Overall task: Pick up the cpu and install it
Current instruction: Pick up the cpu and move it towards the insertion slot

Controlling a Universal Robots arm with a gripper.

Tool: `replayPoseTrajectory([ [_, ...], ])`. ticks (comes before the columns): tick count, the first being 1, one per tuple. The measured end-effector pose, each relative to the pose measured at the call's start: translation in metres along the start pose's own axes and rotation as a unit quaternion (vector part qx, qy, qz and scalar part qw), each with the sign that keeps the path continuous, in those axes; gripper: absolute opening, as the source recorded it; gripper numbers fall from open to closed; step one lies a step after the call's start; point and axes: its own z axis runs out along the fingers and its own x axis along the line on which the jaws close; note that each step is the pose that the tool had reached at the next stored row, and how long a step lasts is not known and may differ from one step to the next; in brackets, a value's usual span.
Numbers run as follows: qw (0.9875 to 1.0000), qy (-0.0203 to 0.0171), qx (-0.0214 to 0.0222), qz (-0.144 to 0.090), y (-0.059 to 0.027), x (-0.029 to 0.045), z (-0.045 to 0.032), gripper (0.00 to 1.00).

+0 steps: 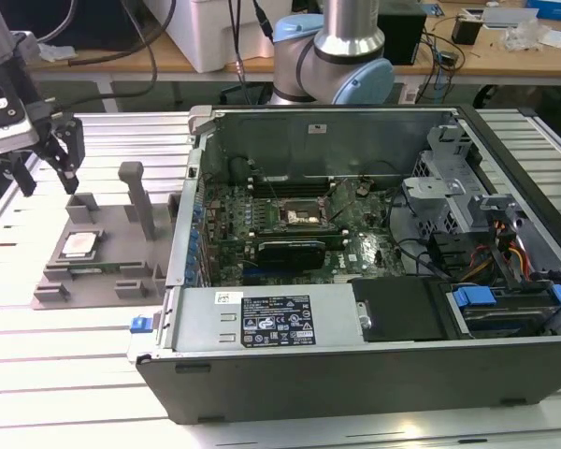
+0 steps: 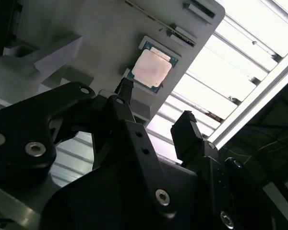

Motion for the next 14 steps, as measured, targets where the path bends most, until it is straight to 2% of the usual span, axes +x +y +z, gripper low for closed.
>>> replayPoseTrajectory([
  [1,1.0000,0.0000,0.0000,0.000,0.0000,0.0000,0.0019,0.60],
  [6,1.0000,0.0000,0.0000,0.000,-0.0001,0.0000,0.0213,0.60],
  [14,1.0000,0.0001,0.0000,-0.001,-0.0002,-0.0001,0.0428,0.60],
])
